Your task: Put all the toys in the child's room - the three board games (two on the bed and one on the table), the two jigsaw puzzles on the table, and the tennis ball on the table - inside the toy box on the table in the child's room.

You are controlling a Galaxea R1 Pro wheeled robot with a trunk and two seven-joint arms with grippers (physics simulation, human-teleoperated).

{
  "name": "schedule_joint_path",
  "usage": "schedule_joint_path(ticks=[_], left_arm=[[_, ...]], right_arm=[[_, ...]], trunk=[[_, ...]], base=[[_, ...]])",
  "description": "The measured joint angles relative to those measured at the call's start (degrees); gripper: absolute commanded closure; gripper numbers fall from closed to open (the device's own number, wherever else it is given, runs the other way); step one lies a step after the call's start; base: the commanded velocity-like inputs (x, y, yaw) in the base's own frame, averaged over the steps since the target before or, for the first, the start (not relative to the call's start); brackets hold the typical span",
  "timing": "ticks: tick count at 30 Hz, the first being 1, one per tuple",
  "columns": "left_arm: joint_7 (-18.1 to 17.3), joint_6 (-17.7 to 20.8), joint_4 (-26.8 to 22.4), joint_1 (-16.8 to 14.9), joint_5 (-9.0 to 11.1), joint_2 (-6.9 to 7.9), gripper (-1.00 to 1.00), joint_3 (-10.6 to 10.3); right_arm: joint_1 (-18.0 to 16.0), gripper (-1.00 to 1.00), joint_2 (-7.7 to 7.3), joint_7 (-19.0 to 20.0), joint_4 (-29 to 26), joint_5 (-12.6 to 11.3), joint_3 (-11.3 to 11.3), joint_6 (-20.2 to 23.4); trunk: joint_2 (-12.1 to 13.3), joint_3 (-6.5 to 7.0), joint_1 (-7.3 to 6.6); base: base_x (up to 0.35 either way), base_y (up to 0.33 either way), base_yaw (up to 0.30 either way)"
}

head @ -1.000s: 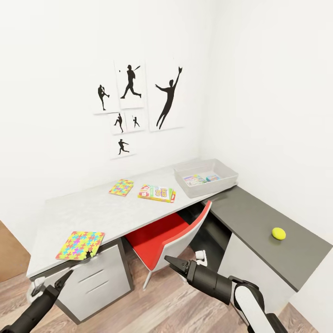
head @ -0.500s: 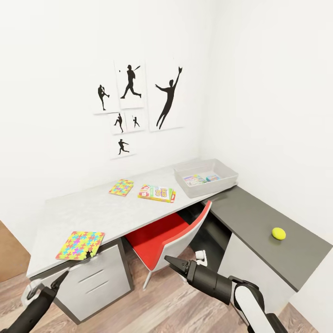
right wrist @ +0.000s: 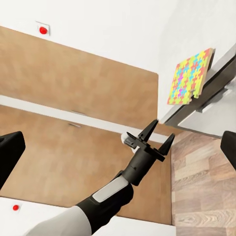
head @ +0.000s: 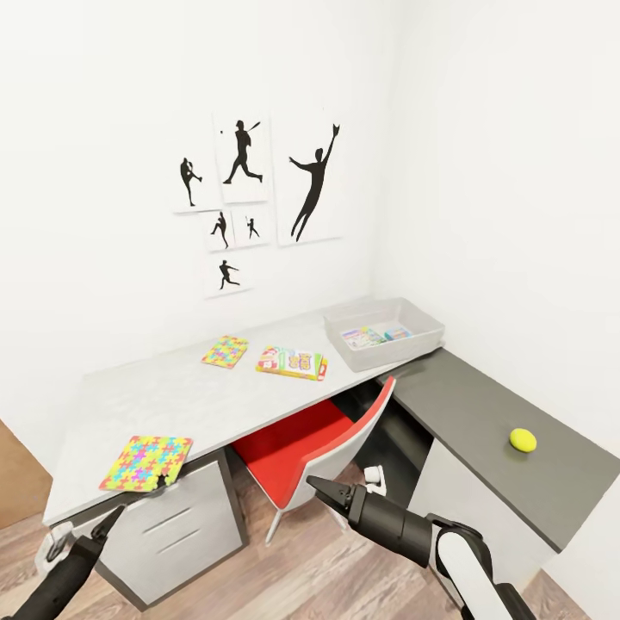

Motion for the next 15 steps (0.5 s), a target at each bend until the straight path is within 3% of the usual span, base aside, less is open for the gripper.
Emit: schedule_joint_path(ticks=[15], left_arm=[[0.0, 0.0, 0.0, 0.0, 0.0, -0.22, -1.00, 0.7]], right_arm=[[0.0, -1.00, -0.04, 0.1, 0.0, 0.0, 0.0, 0.0]], trunk=[[0.0, 0.00, -0.01]], base=[[0.035, -0.013, 0.000]])
